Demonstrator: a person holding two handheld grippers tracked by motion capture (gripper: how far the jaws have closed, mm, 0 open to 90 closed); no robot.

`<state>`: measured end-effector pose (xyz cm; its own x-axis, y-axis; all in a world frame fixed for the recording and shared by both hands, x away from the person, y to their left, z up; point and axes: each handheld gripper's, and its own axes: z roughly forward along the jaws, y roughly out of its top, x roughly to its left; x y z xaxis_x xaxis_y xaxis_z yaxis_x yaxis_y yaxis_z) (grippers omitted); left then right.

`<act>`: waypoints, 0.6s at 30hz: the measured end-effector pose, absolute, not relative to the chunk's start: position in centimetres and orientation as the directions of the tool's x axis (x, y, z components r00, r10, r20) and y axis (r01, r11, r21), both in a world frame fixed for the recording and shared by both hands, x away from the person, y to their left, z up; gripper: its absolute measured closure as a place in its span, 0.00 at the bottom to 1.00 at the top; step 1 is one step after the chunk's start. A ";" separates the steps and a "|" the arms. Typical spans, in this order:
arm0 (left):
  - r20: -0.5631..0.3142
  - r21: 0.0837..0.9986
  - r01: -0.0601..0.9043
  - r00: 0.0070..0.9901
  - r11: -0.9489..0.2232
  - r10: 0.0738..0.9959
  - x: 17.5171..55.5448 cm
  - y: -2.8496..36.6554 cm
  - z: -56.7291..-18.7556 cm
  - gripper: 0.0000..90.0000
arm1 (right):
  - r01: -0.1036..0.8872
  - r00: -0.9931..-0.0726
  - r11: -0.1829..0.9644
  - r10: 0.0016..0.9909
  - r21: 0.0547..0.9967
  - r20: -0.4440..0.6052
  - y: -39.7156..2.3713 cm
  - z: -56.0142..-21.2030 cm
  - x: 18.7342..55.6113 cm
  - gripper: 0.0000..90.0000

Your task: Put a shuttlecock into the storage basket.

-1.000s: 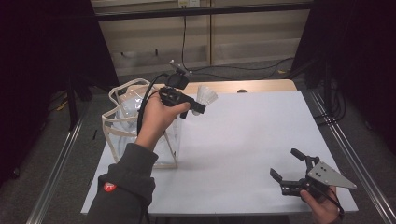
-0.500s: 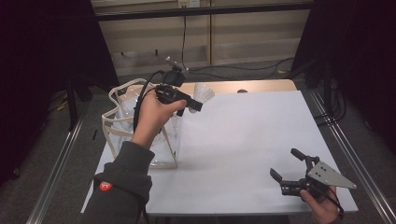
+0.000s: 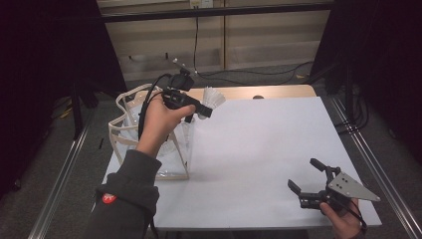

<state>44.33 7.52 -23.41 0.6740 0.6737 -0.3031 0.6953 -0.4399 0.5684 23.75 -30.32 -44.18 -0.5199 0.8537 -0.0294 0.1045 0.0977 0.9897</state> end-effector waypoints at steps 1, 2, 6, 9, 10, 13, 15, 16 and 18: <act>-0.301 0.569 0.694 0.675 -0.441 0.674 44.3 7.6 -23.4 0.73 | 0.104 -0.520 0.097 0.854 0.990 -0.029 -30.3 -44.2 23.8 0.02; -0.300 0.569 0.695 0.673 -0.439 0.676 44.3 7.7 -23.3 0.73 | 0.103 -0.521 0.096 0.853 0.990 -0.029 -30.3 -44.2 23.8 0.02; -0.302 0.569 0.695 0.674 -0.440 0.674 44.3 7.9 -23.1 0.73 | 0.103 -0.519 0.095 0.854 0.990 -0.028 -30.3 -44.2 23.8 0.02; -0.297 0.576 0.693 0.672 -0.434 0.678 44.3 8.2 -22.9 0.73 | 0.103 -0.520 0.096 0.854 0.990 -0.028 -30.3 -44.2 23.7 0.02; -0.297 0.578 0.691 0.673 -0.434 0.677 44.3 8.3 -22.9 0.73 | 0.104 -0.519 0.095 0.854 0.990 -0.028 -30.3 -44.2 23.7 0.02; -0.289 0.575 0.692 0.671 -0.436 0.683 44.3 8.4 -22.8 0.73 | 0.100 -0.523 0.099 0.852 0.990 -0.033 -30.3 -44.2 23.8 0.02; -0.293 0.576 0.692 0.672 -0.435 0.680 44.3 8.5 -22.7 0.73 | 0.100 -0.523 0.099 0.851 0.990 -0.033 -30.3 -44.2 23.8 0.02; -0.291 0.576 0.692 0.670 -0.434 0.683 44.2 8.6 -22.7 0.73 | 0.100 -0.523 0.100 0.852 0.990 -0.033 -30.3 -44.2 23.8 0.02; -0.293 0.578 0.693 0.669 -0.431 0.683 44.3 8.7 -22.6 0.73 | 0.100 -0.523 0.099 0.852 0.990 -0.033 -30.3 -44.2 23.8 0.02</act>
